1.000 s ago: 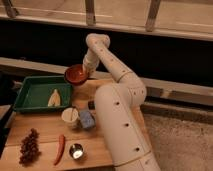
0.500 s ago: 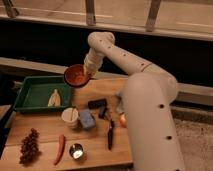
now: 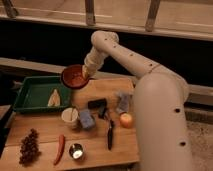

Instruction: Stack bowls into tray

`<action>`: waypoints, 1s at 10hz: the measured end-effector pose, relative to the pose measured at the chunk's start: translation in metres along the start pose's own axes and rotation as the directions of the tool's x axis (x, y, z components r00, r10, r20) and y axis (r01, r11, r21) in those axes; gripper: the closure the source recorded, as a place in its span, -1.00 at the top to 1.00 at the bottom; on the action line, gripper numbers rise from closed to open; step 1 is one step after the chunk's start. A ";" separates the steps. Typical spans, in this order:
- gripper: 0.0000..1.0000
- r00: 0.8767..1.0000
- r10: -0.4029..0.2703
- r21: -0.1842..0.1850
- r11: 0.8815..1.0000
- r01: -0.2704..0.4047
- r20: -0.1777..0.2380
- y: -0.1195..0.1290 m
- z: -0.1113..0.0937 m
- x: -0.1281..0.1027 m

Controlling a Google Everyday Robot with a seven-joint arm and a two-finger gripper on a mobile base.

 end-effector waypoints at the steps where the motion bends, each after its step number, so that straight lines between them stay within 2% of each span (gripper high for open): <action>1: -1.00 0.999 -0.032 -0.026 0.999 0.031 -0.017 0.017 0.016 -0.010; 5: -1.00 0.991 -0.115 -0.105 0.989 0.108 -0.062 0.059 0.062 -0.030; 8: -1.00 0.987 -0.141 -0.144 0.981 0.128 -0.080 0.066 0.081 -0.032; 10: -1.00 0.985 -0.149 -0.153 0.979 0.135 -0.085 0.070 0.094 -0.037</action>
